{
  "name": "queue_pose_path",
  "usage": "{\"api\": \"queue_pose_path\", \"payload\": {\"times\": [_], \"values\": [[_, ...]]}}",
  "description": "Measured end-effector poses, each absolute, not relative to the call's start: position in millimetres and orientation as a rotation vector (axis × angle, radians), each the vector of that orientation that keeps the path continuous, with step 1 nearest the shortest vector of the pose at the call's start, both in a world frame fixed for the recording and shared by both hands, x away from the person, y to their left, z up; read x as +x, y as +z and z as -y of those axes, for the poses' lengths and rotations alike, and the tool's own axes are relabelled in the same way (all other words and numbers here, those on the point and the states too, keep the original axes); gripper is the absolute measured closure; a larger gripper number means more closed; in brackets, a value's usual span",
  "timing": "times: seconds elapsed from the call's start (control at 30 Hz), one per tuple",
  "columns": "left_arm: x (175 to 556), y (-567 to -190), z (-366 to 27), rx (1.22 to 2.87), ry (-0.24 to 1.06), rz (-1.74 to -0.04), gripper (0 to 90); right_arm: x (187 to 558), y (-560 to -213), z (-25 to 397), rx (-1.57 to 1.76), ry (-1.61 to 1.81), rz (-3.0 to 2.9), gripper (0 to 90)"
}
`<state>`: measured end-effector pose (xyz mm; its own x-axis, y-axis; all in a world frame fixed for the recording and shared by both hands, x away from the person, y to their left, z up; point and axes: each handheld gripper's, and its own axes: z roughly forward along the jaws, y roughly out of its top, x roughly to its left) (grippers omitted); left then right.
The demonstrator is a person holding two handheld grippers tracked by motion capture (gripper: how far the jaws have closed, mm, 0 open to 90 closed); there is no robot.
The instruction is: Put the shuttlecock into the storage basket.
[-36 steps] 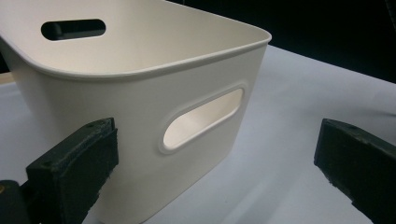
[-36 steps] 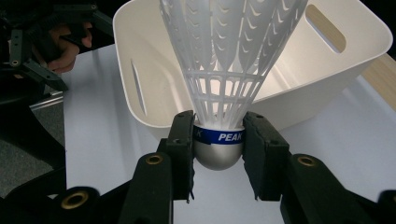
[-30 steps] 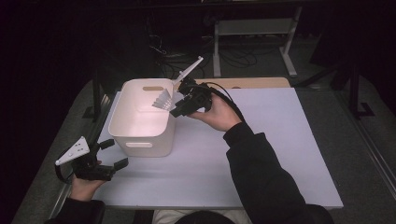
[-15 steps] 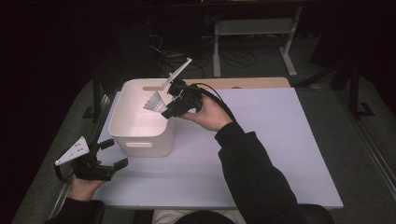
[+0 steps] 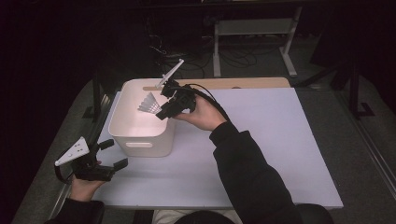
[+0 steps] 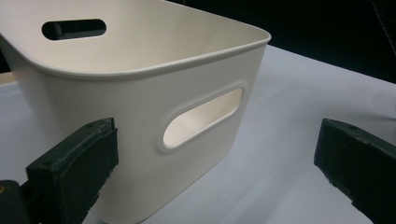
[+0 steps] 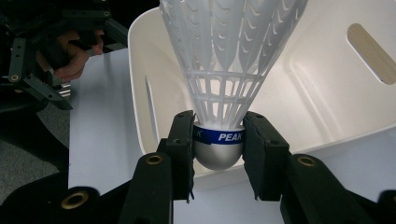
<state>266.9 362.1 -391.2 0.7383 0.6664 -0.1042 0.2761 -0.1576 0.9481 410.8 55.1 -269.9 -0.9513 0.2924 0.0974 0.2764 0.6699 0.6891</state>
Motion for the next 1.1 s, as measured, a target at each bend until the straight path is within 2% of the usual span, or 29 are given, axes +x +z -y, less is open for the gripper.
{"api": "queue_pose_path", "payload": {"times": [1.1], "values": [[266,-391,-363,1.743,0.402,-0.747,0.0,415,-305,-85,0.452,1.116,-2.951,64.0]]}}
